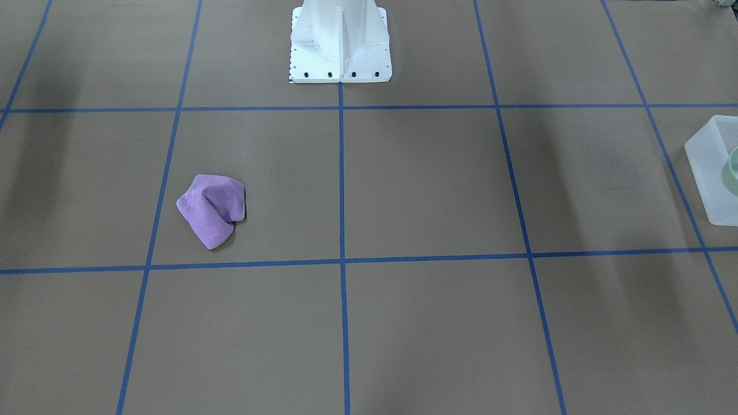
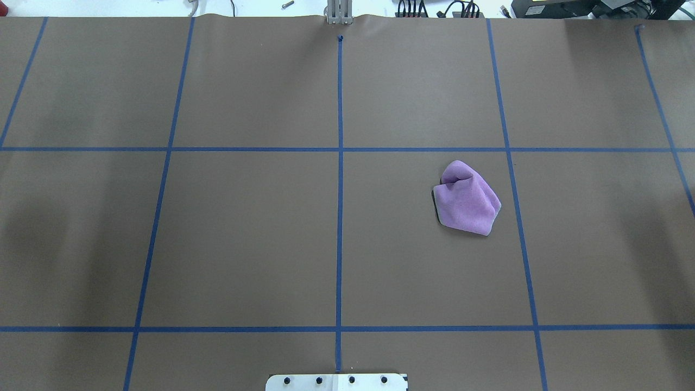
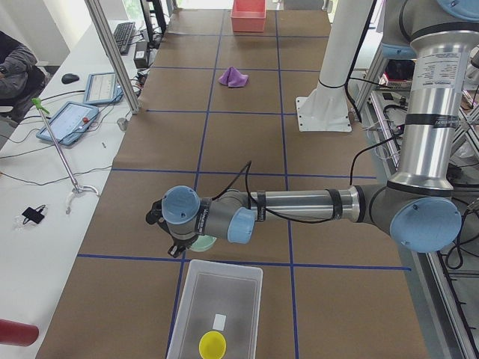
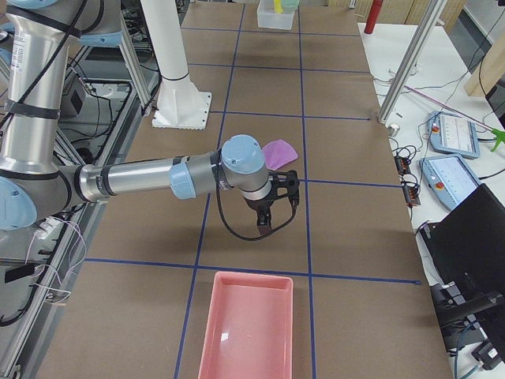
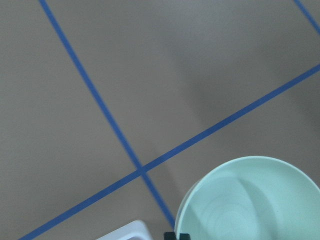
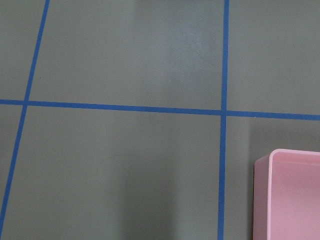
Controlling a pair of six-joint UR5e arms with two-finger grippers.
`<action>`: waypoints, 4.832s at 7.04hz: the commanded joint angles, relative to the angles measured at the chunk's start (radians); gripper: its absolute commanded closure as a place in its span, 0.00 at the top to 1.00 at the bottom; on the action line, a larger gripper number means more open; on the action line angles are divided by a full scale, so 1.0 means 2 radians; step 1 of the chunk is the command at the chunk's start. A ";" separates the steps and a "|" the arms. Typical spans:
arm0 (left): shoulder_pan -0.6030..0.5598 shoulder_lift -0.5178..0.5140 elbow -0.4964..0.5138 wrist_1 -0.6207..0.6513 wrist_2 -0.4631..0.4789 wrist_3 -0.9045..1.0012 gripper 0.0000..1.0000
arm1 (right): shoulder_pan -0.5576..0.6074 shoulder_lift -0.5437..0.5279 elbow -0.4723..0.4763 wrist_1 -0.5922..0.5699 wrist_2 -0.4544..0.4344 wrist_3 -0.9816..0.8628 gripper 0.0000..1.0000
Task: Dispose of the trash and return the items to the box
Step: 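Carry the green bowl with the left gripper over the clear box, then lower the green bowl into the clear box and open the left gripper, then move the right gripper over the purple cloth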
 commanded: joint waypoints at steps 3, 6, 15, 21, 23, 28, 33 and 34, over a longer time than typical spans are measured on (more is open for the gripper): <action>-0.047 0.005 0.107 -0.002 0.019 0.138 0.00 | -0.005 0.001 0.000 0.001 -0.001 0.000 1.00; -0.025 0.001 0.237 -0.256 0.020 -0.040 0.00 | -0.005 0.003 0.000 0.001 -0.001 0.000 1.00; -0.004 0.003 -0.018 -0.020 -0.009 -0.176 0.98 | -0.010 0.014 0.002 0.001 -0.001 0.025 1.00; 0.031 0.110 -0.117 0.040 -0.008 -0.193 0.98 | -0.018 0.014 0.010 0.000 -0.001 0.049 1.00; 0.031 0.113 -0.121 0.037 -0.007 -0.192 0.98 | -0.089 0.052 0.037 0.001 -0.029 0.197 1.00; 0.019 0.140 -0.159 0.036 -0.007 -0.192 0.98 | -0.370 0.205 0.013 0.041 -0.261 0.573 1.00; 0.018 0.137 -0.163 0.036 -0.007 -0.193 0.98 | -0.470 0.261 -0.049 0.017 -0.381 0.645 0.96; 0.018 0.137 -0.163 0.036 -0.007 -0.193 0.98 | -0.482 0.265 -0.046 0.004 -0.388 0.666 0.89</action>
